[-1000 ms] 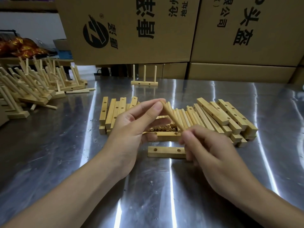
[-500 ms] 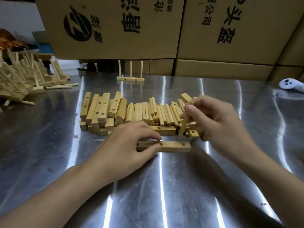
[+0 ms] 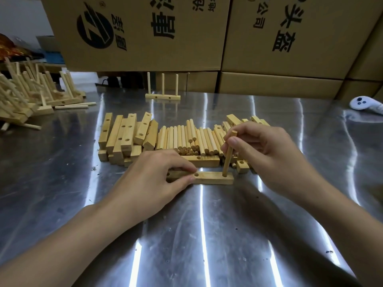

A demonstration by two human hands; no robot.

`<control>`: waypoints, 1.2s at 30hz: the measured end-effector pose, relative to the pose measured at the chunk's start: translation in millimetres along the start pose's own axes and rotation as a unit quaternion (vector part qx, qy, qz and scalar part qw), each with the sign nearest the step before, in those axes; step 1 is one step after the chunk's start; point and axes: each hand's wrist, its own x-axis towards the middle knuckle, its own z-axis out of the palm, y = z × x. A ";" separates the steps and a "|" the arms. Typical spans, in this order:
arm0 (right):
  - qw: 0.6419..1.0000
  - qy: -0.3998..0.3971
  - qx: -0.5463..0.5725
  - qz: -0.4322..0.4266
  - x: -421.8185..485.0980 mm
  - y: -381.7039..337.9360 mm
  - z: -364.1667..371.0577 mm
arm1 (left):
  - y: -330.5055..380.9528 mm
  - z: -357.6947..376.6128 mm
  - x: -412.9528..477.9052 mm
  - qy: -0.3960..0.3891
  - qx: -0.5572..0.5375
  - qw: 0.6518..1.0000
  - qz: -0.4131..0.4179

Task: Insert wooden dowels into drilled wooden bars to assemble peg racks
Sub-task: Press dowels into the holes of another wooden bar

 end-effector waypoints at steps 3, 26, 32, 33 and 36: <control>1.000 -0.013 -0.004 -0.013 0.3 -1.2 0.3 | -1.2 -0.5 0.4 0.009 -0.004 1.000 -0.010; 0.999 -0.036 -0.011 0.002 1.1 -5.6 -9.4 | -0.3 -1.3 0.1 -0.002 -0.011 1.000 -0.026; 0.999 -0.012 -0.038 0.015 0.0 -3.1 -3.1 | 0.5 -0.9 -0.4 -0.005 -0.006 1.000 -0.025; 0.999 -0.010 -0.030 0.022 -0.6 -1.4 -2.3 | 0.6 -1.0 -0.3 -0.005 -0.007 1.000 -0.025; 0.997 -0.019 0.056 0.057 -1.0 1.7 2.0 | 0.6 -1.5 0.7 -0.004 -0.006 1.000 -0.025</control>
